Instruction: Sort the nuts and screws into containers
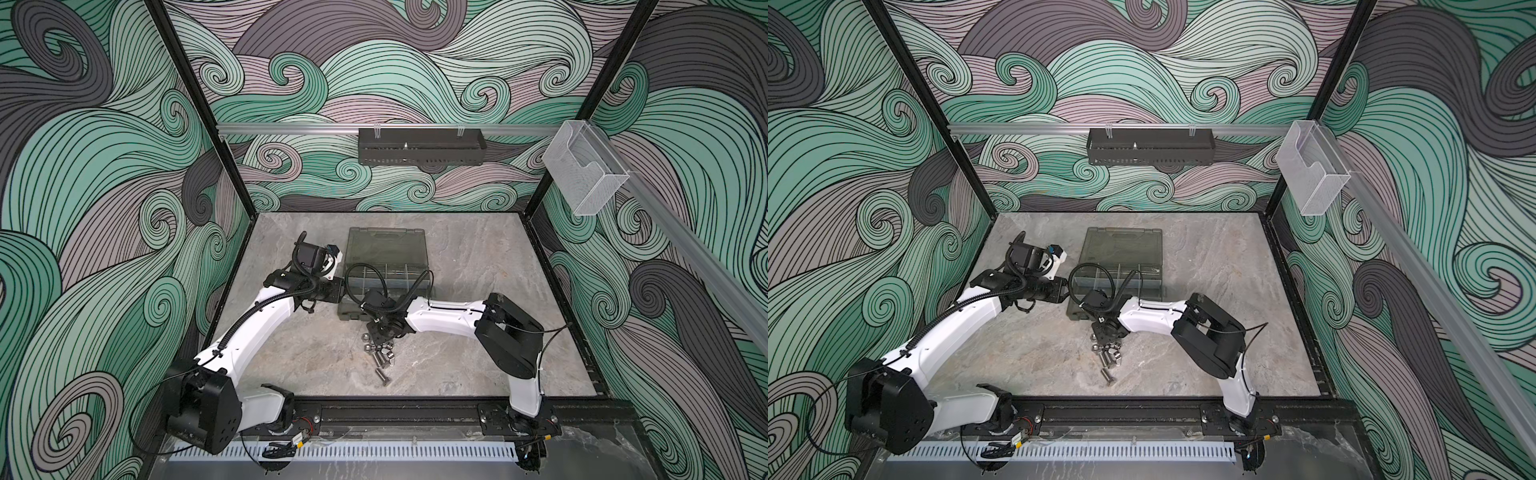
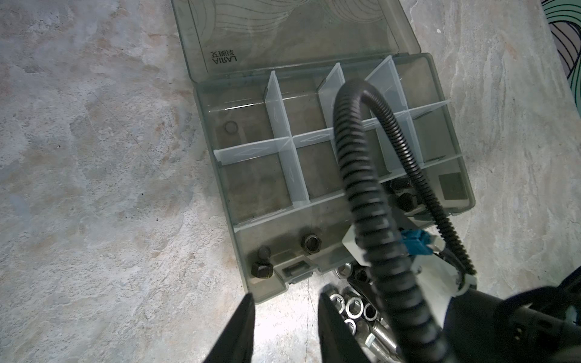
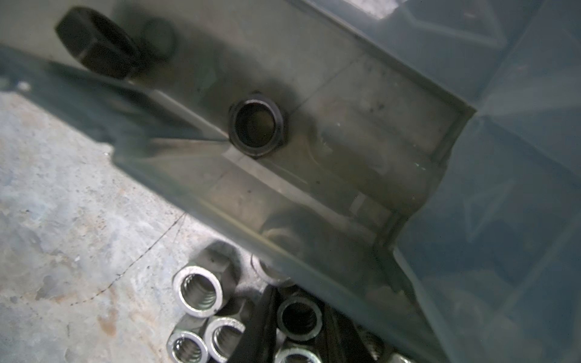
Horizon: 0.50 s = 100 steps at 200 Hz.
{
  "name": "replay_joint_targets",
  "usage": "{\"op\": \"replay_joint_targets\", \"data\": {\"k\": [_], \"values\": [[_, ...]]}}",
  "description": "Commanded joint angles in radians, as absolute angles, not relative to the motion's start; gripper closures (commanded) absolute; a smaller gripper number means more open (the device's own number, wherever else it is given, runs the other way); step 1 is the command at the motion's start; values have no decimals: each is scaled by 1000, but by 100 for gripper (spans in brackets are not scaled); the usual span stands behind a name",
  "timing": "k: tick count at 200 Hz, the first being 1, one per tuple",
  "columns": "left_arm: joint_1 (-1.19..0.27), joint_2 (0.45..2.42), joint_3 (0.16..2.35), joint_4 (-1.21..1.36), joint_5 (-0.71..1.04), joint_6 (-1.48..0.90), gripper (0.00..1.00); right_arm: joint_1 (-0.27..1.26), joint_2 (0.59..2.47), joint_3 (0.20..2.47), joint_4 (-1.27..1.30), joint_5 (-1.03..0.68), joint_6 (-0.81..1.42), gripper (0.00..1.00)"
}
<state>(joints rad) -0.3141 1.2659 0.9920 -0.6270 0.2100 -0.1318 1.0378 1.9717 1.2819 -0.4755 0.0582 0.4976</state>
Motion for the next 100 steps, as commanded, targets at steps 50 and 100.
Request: {"op": "replay_joint_targets", "data": {"k": [50,100], "values": [[-303,1246,991,-616,227,-143,62,1027,1885,1291,-527,89,476,76],[-303,1245,991,-615,232,-143,62,972,1803,1346,-537,67,426,75]]}}
